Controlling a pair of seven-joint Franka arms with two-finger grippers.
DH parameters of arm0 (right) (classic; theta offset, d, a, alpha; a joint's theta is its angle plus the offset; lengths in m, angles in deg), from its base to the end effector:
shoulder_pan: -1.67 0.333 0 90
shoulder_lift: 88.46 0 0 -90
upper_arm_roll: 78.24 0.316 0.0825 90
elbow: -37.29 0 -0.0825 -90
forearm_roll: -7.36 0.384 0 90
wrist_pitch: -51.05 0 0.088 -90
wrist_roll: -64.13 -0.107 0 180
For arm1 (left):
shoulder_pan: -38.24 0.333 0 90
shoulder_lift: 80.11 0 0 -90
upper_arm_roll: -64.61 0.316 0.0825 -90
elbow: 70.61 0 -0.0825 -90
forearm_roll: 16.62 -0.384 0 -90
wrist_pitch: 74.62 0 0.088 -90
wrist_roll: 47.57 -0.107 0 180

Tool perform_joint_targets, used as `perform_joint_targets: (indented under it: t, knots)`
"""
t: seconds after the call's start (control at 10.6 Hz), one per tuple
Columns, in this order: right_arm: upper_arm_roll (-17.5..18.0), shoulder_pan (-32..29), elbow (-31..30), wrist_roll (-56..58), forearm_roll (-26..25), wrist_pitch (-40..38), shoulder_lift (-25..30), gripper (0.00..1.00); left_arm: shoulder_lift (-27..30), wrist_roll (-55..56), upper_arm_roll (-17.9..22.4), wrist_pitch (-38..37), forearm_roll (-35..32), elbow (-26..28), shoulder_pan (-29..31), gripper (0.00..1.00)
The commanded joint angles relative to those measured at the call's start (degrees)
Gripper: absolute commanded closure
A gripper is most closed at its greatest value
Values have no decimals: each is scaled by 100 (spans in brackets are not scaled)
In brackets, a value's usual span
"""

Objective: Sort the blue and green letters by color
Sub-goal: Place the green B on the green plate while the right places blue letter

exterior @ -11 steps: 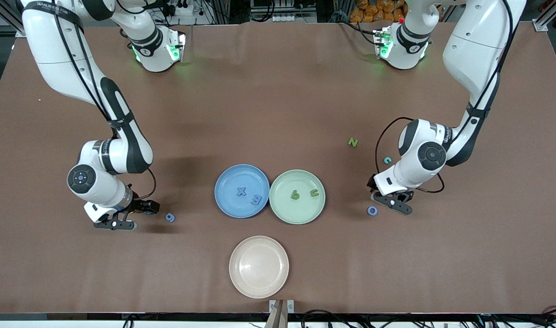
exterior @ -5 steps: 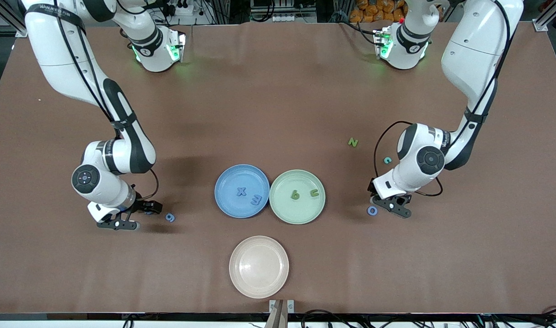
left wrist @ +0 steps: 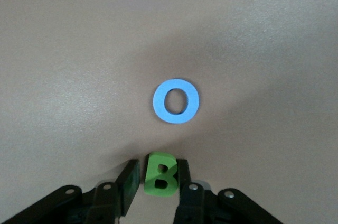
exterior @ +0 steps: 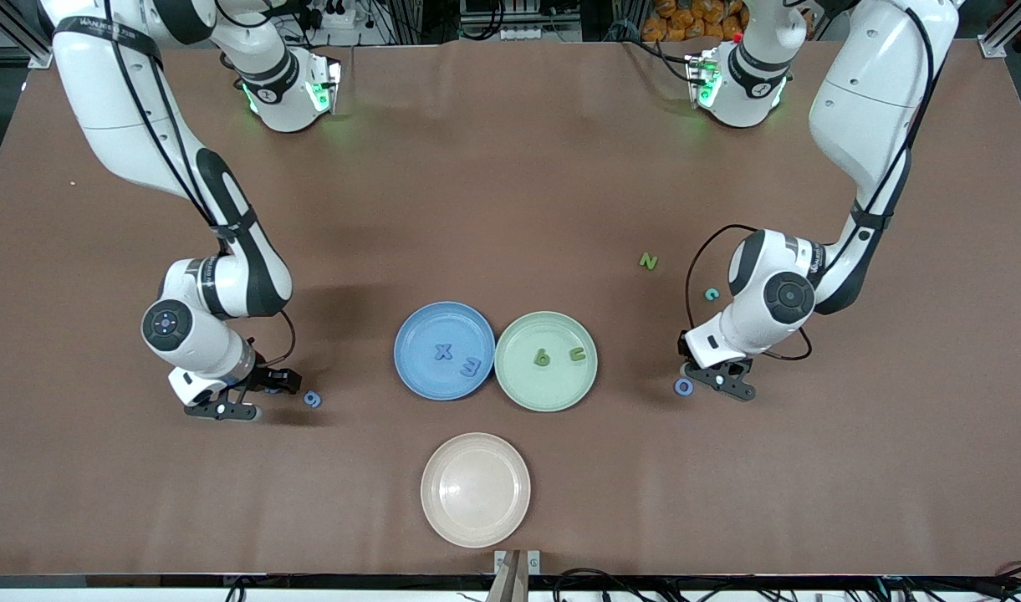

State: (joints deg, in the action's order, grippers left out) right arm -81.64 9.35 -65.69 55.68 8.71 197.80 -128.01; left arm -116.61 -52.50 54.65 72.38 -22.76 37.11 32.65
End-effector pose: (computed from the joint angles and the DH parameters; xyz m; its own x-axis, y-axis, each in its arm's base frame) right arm 0.6577 0.0517 0.1700 0.9941 -0.0763 0.0776 -0.0774 -0.9969 0.0121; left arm 0.6177 -0.1680 0.1776 0.9160 -0.3959 0.0650 -0.3986 -0.9165 0.0340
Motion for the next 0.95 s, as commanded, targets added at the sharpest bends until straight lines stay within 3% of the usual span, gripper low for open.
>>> perform_joint_targets:
  t: [0.0,0.09,0.38,0.57,0.85]
  knots:
    - [5,6,-82,-78,41,117,9,65,-112,273,-42,39,-125,-76,22,93]
    - [5,6,-82,-78,41,117,9,66,-86,290,-42,39,-116,-76,22,100]
    - [5,-29,-82,-86,76,108,9,69,72,369,-77,39,-46,-76,14,100]
    - [5,-20,-39,-78,137,30,105,71,222,1191,-199,-5,-45,-120,-126,100]
    - [-12,181,128,-113,767,-698,570,72,196,2379,-270,-102,-45,-383,-530,100]
